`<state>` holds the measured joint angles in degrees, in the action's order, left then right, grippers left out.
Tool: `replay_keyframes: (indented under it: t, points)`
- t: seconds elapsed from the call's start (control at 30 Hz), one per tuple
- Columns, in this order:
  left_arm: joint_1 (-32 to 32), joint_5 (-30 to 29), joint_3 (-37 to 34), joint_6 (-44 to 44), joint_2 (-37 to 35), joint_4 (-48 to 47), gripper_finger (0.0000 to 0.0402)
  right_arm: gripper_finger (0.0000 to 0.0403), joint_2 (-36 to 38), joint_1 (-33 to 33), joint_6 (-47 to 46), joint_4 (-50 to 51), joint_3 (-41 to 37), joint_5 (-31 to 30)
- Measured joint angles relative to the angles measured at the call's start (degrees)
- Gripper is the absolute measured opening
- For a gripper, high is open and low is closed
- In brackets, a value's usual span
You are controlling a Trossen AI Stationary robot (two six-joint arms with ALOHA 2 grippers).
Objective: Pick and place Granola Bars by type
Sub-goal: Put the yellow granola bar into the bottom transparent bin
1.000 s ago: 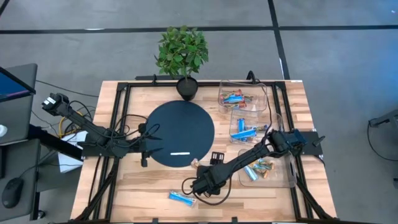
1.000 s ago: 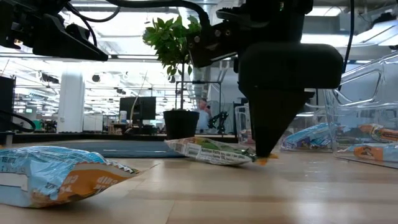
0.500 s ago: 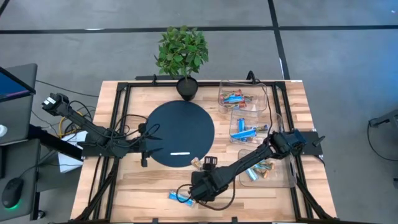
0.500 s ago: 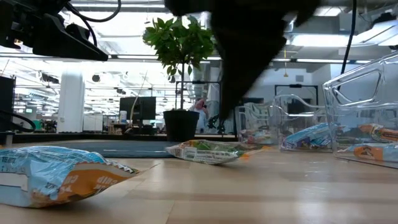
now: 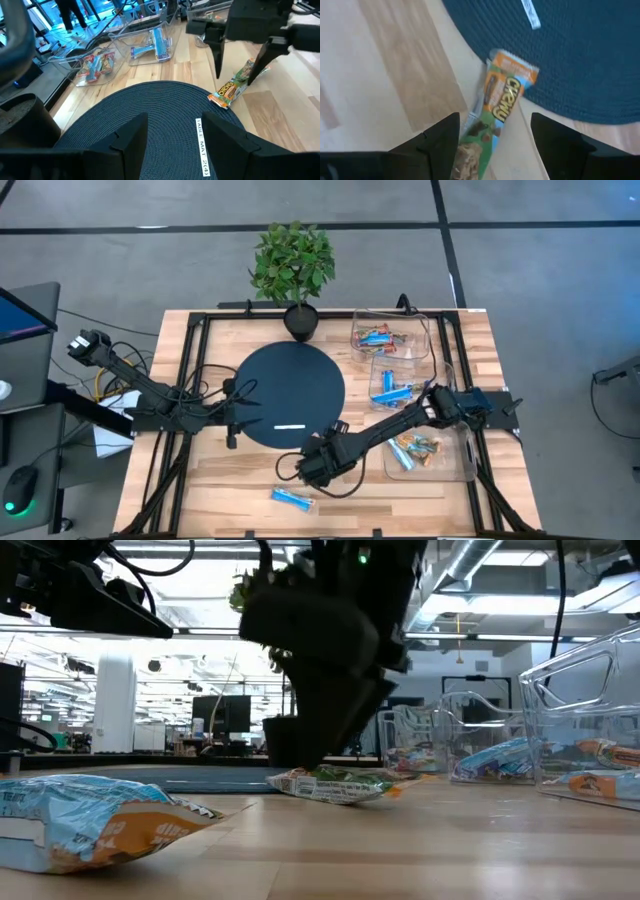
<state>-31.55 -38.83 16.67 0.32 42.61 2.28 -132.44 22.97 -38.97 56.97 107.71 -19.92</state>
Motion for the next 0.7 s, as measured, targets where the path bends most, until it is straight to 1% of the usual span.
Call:
replay_keyframes:
  t: [0.27, 0.4, 0.47, 0.6, 0.7]
  points:
    - [-0.02, 0.03, 0.0, -0.07, 0.0, 0.14, 0.0182, 0.024, 0.0, -0.22, -0.19, -1.75, -2.91, 2.75]
    - [0.0, 0.02, 0.0, -0.09, 0.0, 0.15, 0.0182, 0.024, 0.14, -0.25, 0.03, -1.99, -4.36, 6.47]
    - [-0.02, 0.04, 0.0, -0.09, -0.02, 0.16, 0.0182, 0.024, 0.28, -0.33, 1.5, -1.99, -4.86, 7.62]
    - [-0.01, 0.04, 0.0, -0.09, -0.01, 0.15, 0.0182, 0.0238, 0.31, -0.02, 5.72, -0.75, -5.04, 7.58]
    - [0.0, 0.04, 0.0, -0.09, 0.0, 0.15, 0.0182, 0.0225, 0.28, 0.52, 8.51, -0.33, -5.09, 7.47]
